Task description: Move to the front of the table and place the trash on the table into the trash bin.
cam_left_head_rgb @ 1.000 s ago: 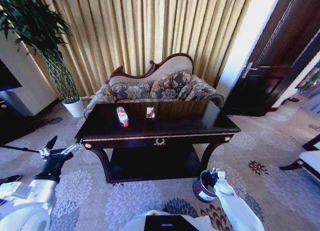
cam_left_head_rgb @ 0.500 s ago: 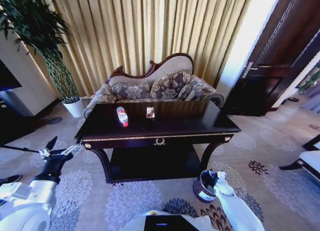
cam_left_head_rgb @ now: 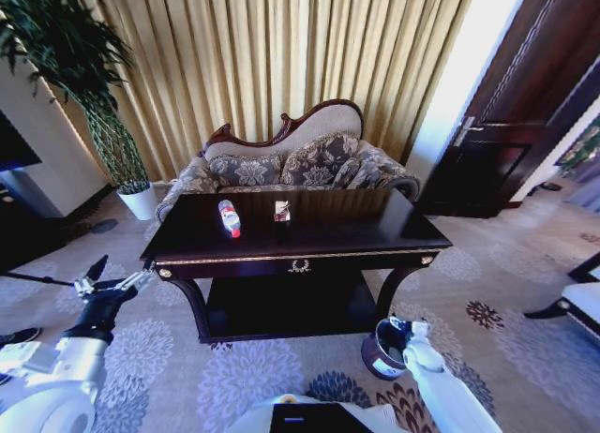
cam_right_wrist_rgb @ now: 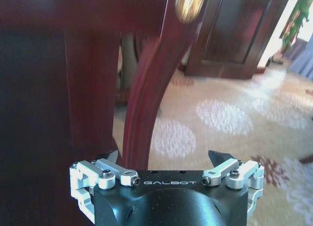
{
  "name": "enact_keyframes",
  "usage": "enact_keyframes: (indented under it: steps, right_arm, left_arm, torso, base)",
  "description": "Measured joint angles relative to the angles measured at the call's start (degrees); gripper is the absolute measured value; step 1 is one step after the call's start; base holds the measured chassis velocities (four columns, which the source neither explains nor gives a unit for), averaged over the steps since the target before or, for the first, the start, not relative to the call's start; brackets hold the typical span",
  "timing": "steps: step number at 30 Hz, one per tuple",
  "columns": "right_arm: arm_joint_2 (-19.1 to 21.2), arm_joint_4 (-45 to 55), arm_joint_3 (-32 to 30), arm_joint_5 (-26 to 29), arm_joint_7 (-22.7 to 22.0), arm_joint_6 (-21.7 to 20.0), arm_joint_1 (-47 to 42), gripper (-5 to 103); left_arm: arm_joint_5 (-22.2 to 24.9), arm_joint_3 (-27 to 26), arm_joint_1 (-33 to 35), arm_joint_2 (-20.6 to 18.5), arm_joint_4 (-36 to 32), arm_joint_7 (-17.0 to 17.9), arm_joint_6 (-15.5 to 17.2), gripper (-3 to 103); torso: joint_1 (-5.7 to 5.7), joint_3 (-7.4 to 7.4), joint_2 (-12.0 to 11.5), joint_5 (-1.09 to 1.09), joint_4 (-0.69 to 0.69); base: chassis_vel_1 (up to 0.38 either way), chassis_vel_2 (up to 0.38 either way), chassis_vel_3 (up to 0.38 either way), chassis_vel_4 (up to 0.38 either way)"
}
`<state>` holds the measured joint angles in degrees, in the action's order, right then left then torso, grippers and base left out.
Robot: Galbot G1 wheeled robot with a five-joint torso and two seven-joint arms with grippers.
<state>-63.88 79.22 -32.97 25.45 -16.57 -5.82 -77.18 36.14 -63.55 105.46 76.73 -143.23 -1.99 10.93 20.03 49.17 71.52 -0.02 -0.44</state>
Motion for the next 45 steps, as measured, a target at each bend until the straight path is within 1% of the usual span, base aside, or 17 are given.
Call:
enact_keyframes:
  steps: [1,2,5,6,8,11,14,16,17,19,20,22,24,28,35,38,45]
  right_arm:
    - [0.0,4.1,-1.57,0.19,0.16,-0.01,-2.09,100]
    - [0.0,4.1,-1.57,0.19,0.16,-0.01,-2.09,100]
    - [-0.52,14.97,-4.88,1.12,1.94,0.18,-8.52,100]
    - [-0.52,14.97,-4.88,1.12,1.94,0.18,-8.52,100]
    - [-1.3,24.89,-6.94,2.62,3.09,0.27,-14.24,100]
    - [-2.4,36.51,-8.38,4.96,3.64,-0.01,-18.41,100]
    - [-3.16,42.63,-8.65,5.78,3.75,-0.97,-19.74,100]
    - [-3.36,43.99,-8.64,5.82,3.77,-1.22,-19.97,100]
    - [-4.07,49.79,-7.86,5.84,3.84,-2.59,-20.39,100]
    - [-4.55,55.22,-6.8,5.82,3.95,-4.48,-20.19,100]
    - [-4.55,55.22,-6.8,5.82,3.95,-4.48,-20.19,100]
    - [-4.73,59.39,-5.53,5.69,5.0,-6.56,-19.19,100]
    - [-4.46,61.72,-4.13,4.84,6.42,-8.84,-17.18,100]
    - [-3.26,60.9,-2.36,4.03,8.74,-11.35,-13.31,100]
    - [-2.67,57.54,-1.87,3.04,9.82,-11.32,-12.28,100]
    - [-2.51,55.39,-2.09,2.74,10.17,-10.2,-12.2,100]
    - [-2.31,54.55,-1.62,2.71,10.28,-9.95,-11.45,100]
  left_arm:
    - [0.02,-0.02,-0.08,0.11,0.0,0.0,0.01,100]
    - [0.02,-0.02,-0.08,0.11,0.0,0.0,0.01,100]
    - [0.04,-0.04,-0.17,0.23,0.0,0.01,0.02,100]
    - [0.04,-0.04,-0.17,0.23,0.0,0.01,0.02,100]
    - [0.04,-0.02,-0.17,0.06,0.0,-0.01,0.02,100]
    - [0.02,0.2,-0.22,-0.12,0.0,-0.01,0.02,100]
    - [-0.03,0.46,-0.26,-0.18,0.0,-0.02,0.03,100]
    - [-0.04,0.52,-0.27,-0.19,0.0,-0.02,0.03,100]
    - [-0.07,0.67,-0.28,-0.2,0.0,-0.03,0.04,100]
    - [-0.08,0.68,-0.28,-0.2,0.0,-0.03,0.05,100]
    - [-0.08,0.68,-0.28,-0.2,0.0,-0.03,0.05,100]
    - [-0.08,0.65,-0.27,-0.16,0.0,-0.03,0.07,100]
    - [-0.07,0.62,-0.16,0.0,0.0,-0.03,0.14,100]
    - [-0.07,0.57,-0.29,0.18,0.0,-0.09,0.27,100]
    - [-0.11,0.44,-0.47,-0.05,0.0,-0.09,0.69,100]
    - [-0.92,0.84,-0.58,0.05,0.0,-0.1,1.29,100]
    - [-1.92,1.48,-0.61,0.08,0.0,-0.1,1.34,100]
  torso:
    - [0.0,0.0,0.0,0.01,0.0]
    - [0.0,0.0,0.0,0.01,0.0]
    - [0.0,0.0,0.0,0.01,0.03]
    - [0.0,0.0,0.0,0.01,0.03]
    - [0.0,0.0,0.0,0.01,-0.02]
    - [0.0,-0.01,0.01,-0.01,0.0]
    - [0.0,0.0,0.01,-0.01,0.02]
    - [0.0,0.0,0.01,0.0,0.02]
    - [0.0,0.0,0.0,0.01,0.01]
    - [0.0,0.0,0.0,0.0,0.01]
    - [0.0,0.0,0.0,0.0,0.01]
    - [0.0,0.0,0.01,0.0,0.01]
    - [0.0,0.0,0.01,0.0,0.01]
    - [0.0,0.0,0.01,0.01,0.03]
    - [0.01,0.01,0.0,0.03,0.0]
    - [0.0,0.0,0.0,0.01,0.0]
    - [0.0,0.0,0.01,0.01,0.01]
  base:
    - [0.0,0.0,0.0,0.0]
    - [0.0,0.0,0.0,0.0]
    - [0.0,0.0,0.0,0.0]
    - [0.0,0.0,0.0,0.0]
    - [0.0,0.0,0.0,0.0]
    - [0.0,0.0,0.0,0.0]
    - [0.0,0.0,0.0,0.0]
    - [0.0,0.0,0.0,0.0]
    - [0.0,0.0,0.0,0.0]
    - [0.0,0.0,0.0,0.0]
    - [0.0,0.0,0.0,0.0]
    - [0.0,0.0,0.0,0.0]
    - [0.0,0.0,0.0,0.0]
    - [0.0,0.0,0.0,0.0]
    - [0.0,0.0,0.0,0.0]
    - [0.0,0.0,0.0,0.0]
    - [-0.037,0.046,0.045,-0.038]
